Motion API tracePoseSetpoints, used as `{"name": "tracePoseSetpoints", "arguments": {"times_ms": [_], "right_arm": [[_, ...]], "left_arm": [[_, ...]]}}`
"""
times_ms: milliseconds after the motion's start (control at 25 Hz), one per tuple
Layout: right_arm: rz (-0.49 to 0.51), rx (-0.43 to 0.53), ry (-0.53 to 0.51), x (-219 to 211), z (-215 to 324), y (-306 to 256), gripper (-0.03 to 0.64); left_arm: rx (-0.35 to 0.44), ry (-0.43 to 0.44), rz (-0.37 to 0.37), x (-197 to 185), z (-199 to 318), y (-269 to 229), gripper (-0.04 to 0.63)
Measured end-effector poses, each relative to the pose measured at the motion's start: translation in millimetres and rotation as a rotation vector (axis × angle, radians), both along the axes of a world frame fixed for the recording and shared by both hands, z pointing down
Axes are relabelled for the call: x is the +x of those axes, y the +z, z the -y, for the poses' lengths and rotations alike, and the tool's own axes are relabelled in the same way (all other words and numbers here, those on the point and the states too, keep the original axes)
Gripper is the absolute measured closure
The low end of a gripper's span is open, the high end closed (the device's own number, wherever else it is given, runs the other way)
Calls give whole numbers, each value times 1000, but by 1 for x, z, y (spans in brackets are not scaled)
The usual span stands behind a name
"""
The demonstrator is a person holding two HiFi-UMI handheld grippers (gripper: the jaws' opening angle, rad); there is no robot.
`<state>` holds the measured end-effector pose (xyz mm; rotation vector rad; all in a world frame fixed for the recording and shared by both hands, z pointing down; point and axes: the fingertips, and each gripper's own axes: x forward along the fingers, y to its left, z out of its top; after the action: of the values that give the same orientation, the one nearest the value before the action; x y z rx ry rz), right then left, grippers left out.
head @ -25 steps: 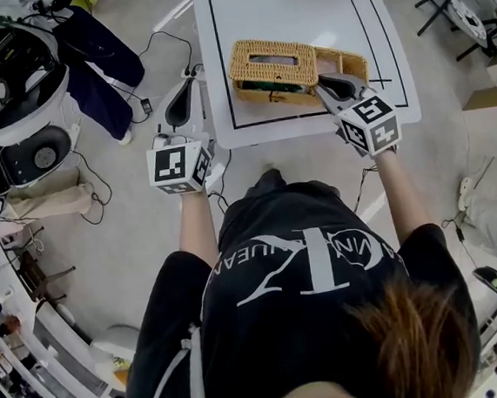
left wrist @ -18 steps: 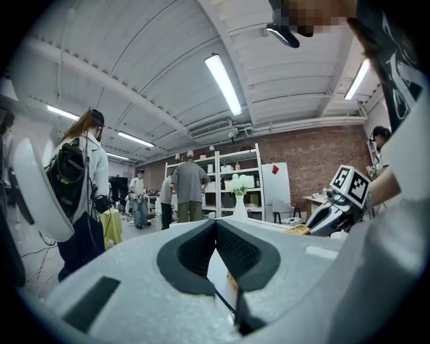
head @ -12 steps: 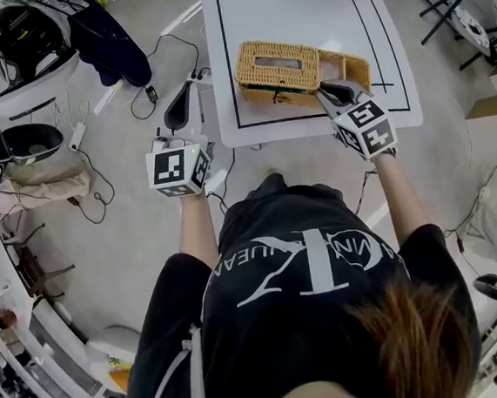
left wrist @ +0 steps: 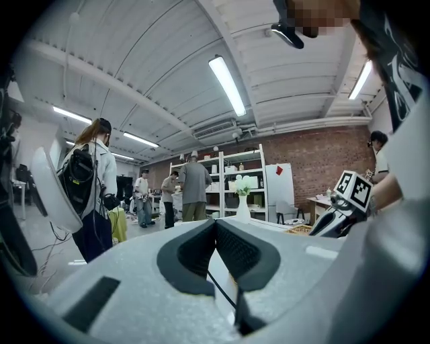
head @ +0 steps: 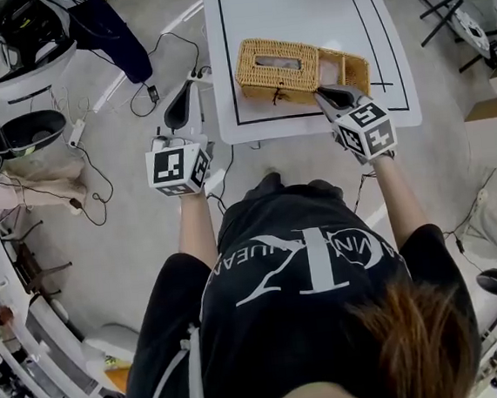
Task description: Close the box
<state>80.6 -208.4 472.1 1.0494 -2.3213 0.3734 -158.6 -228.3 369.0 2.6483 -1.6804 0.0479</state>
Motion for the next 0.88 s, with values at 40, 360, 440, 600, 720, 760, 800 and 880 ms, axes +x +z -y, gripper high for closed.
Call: {"name": "tracePoseSetpoints", "arguments": {"times_ms": [40, 360, 440, 600, 720, 760, 800, 880], "right_arm": [[-1, -1, -4, 1, -1, 0, 588], [22, 0, -12, 1, -6, -3, 592], [28, 4, -9, 3, -7, -3, 592], [52, 32, 2, 7, -10, -10, 600], [83, 73, 17, 10, -8, -21, 617], [96, 86, 22, 12, -7, -25, 620], [110, 98, 26, 14, -7, -28, 618], [138, 123, 34, 17, -6, -34, 620]], "left_arm": [[1, -1, 0, 1, -1, -1, 586], [0, -5, -7, 4, -1, -2, 586], [1, 4, -5, 8, -1, -1, 586], [8, 8, 0, 13, -7, -2, 586], [7, -2, 2, 14, -10, -3, 586], [5, -6, 2, 15, -11, -2, 586], [3, -10, 2, 16, -13, -2, 586], [1, -19, 4, 17, -16, 0, 586]]}}
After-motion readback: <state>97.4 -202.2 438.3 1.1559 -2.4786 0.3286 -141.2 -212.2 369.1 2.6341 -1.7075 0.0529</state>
